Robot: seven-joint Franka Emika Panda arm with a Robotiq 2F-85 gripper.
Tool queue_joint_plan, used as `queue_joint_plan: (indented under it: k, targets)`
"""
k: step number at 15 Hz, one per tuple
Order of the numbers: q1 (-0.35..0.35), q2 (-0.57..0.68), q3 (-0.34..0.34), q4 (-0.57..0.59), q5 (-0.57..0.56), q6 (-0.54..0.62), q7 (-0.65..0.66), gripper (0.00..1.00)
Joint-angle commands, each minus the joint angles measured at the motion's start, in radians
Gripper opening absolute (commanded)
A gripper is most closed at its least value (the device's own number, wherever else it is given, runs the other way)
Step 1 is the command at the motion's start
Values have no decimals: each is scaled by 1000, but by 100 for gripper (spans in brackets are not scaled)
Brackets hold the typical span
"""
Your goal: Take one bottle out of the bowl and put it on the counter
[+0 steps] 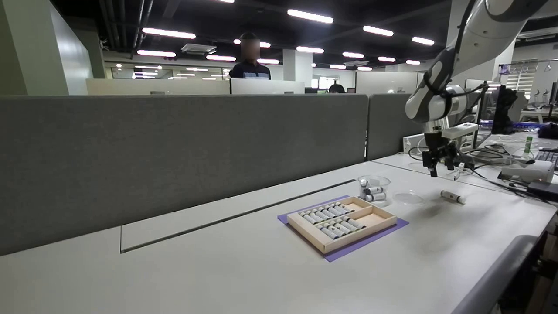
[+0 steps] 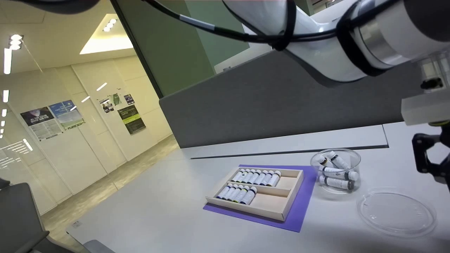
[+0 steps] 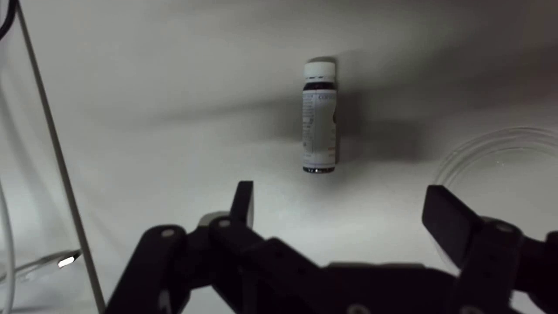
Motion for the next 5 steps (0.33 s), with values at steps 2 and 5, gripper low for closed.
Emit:
queue_joint_plan:
  k: [2,5]
  targets:
    - [9,-53,2,-24,-22,21,3,100]
    - [20,-122,-2,-75,-28,30,2,100]
